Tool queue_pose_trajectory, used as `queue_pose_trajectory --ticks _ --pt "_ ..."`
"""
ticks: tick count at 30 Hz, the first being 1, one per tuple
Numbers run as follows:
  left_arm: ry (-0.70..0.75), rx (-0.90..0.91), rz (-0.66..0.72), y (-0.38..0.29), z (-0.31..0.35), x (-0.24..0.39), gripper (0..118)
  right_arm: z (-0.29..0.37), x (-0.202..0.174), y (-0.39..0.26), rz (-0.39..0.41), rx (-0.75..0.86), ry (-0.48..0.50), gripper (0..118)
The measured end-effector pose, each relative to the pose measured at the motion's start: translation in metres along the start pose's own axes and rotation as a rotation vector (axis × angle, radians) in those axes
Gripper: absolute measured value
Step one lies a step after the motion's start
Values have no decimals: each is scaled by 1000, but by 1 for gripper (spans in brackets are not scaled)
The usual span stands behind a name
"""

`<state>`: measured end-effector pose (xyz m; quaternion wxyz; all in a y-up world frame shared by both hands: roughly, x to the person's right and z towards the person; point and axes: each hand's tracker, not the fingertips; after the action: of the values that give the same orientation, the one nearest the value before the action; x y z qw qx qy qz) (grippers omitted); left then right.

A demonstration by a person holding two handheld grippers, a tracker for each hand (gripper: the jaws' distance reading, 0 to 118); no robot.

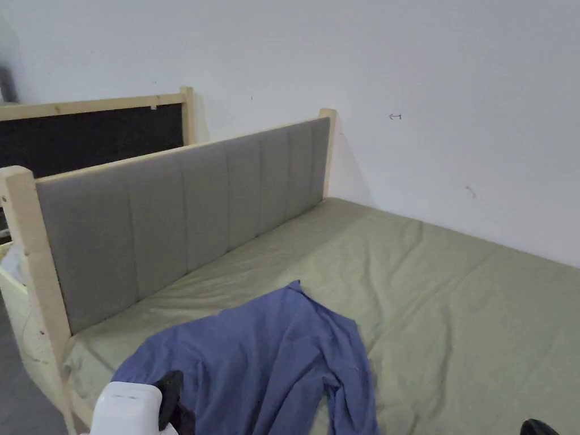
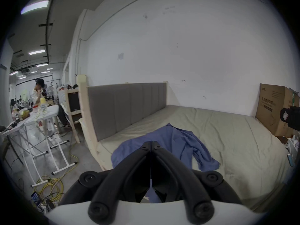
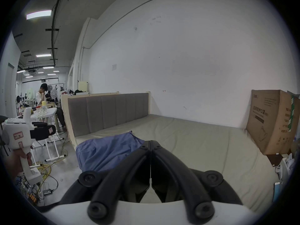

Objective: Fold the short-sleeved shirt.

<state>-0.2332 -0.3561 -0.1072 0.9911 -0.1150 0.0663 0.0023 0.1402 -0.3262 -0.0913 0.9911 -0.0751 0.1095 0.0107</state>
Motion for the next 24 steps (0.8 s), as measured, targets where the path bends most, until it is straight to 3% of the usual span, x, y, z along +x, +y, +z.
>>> queue_pose_trajectory --ticks 6,9,10,11,12,13,15,18,22,23,24 --pt "-233 -165 -47 2 -146 39 0 -25 34 -27 -15 -100 -56 0" --pt "-327 -391 -27 3 -257 58 1 -42 47 -44 -25 -147 -63 0" --pt "-380 -437 4 -1 -291 65 9 -48 51 -50 -25 -169 -62 0" --pt "-384 -497 19 -3 -323 73 34 -54 55 -57 -24 -193 -62 0" --pt "-381 -547 14 -7 -348 80 80 -60 56 -61 -23 -213 -62 0" --pt "-361 -597 10 -13 -376 88 118 -67 60 -67 -24 -233 -58 0" --pt "-362 -659 -49 -18 -402 102 110 -76 64 -75 -22 -260 -62 0" --pt "-265 -692 -117 -34 -440 114 110 -83 70 -87 -17 -290 -63 0" --pt "-268 -802 -78 -55 -463 123 108 -84 79 -99 -34 -316 -67 0" --pt "-280 -818 -74 -58 -464 127 96 -84 80 -100 -35 -317 -70 0" --pt "-220 -736 -175 -56 -452 137 77 -83 81 -101 -36 -319 -75 0"
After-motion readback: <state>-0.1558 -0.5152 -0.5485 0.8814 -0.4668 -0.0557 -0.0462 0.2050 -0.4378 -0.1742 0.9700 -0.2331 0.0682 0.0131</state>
